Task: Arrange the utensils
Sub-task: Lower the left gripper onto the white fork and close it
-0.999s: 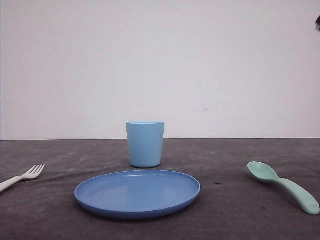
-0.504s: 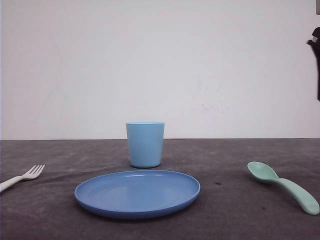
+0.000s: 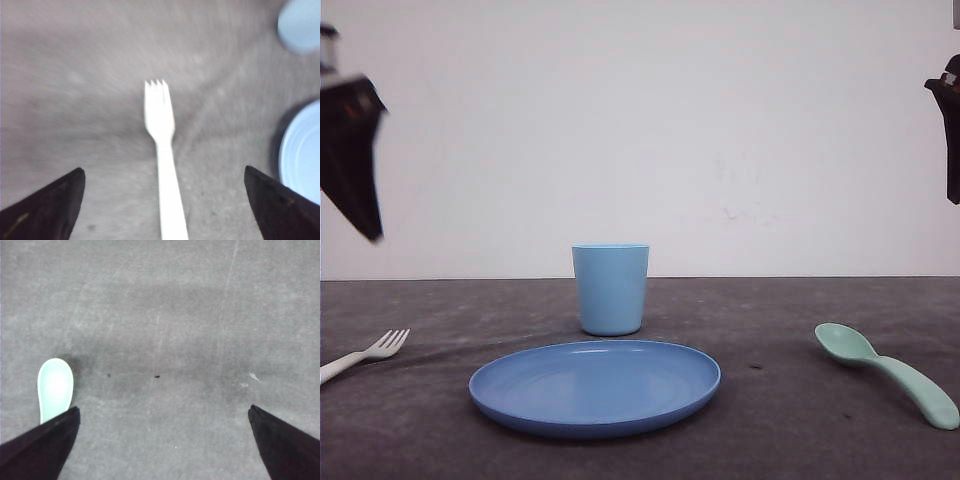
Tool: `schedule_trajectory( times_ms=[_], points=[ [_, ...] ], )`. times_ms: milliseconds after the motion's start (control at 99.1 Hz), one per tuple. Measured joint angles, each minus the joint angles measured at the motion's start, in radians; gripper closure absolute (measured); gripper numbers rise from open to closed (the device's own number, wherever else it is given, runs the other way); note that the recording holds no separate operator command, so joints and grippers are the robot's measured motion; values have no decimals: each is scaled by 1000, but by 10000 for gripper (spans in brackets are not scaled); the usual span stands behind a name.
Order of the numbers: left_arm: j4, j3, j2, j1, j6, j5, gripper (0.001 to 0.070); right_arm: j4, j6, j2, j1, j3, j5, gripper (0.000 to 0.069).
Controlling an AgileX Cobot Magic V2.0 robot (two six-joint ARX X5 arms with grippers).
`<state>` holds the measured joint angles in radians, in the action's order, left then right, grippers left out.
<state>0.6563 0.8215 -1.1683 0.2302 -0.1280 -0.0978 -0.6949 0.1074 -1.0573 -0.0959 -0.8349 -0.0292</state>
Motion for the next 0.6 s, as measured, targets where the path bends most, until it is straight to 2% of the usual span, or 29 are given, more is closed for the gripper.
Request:
schedule_trajectory(
  times_ms=[252, 424, 525, 595],
  points=[
    [-63, 0, -161, 65, -19, 59, 86, 0, 0, 0, 0, 0, 0, 11],
    [-91, -1, -227, 86, -30, 75, 146, 0, 0, 0, 0, 0, 0, 11],
    [-111, -1, -257, 97, -34, 78, 157, 0, 0, 0, 0, 0, 0, 11],
    [-120, -2, -274, 105, -34, 98, 159, 0, 0, 0, 0, 0, 0, 11]
  ],
)
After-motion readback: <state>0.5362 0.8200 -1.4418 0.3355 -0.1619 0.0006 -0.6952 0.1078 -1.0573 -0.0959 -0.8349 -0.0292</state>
